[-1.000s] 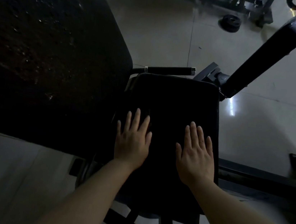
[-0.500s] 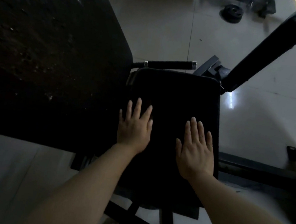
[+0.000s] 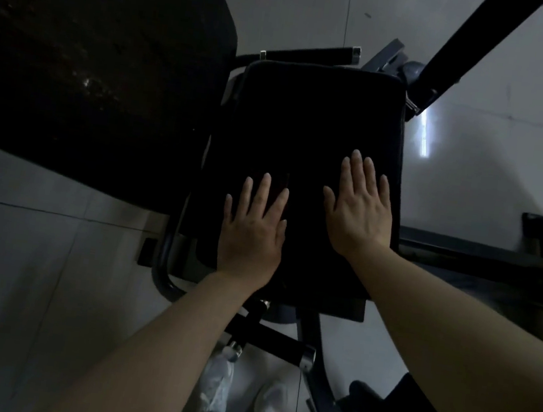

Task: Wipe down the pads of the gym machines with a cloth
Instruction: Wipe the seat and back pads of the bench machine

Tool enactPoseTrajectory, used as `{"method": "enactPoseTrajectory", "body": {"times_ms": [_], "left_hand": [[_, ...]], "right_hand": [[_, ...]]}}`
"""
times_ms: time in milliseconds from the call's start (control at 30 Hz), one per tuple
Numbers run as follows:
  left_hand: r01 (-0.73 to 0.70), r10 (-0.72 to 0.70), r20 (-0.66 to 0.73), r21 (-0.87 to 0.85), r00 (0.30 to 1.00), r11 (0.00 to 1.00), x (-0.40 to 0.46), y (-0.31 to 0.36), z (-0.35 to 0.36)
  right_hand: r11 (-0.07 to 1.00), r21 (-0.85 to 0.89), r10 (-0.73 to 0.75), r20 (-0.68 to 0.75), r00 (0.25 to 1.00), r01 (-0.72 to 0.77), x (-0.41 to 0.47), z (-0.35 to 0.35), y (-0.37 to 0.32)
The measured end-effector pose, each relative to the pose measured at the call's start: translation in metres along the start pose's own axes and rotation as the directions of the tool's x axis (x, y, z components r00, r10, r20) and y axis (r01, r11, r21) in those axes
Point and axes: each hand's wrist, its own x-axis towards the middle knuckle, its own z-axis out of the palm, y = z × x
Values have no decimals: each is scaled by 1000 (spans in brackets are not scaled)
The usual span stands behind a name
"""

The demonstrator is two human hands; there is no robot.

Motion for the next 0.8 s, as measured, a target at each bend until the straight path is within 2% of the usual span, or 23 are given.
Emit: {"method": "enactPoseTrajectory", "body": {"times_ms": [200,467,567,700,800], "left_hand": [[-28,30,75,-21,997,999,15,-9,-8],[100,-99,73,-9,992,995,85,-12,-13],[10,-9,30,-17,1000,1000,45,-6,-9],[-94,91,49,42,995,995,-30,-2,3],[-125,121,71,52,990,991,-28,-8,5]], "right_hand": [[999,36,26,-2,1000,-26,-22,8,-4],[1000,25,6,-5,1000,-6,-28,10,-5],[999,37,-9,-15,1000,10,-29,11,-5],[998,59,-31,-22,999,33,-30,12,-4],[998,54,-25,-12,1000,25,-30,12,-4]]}}
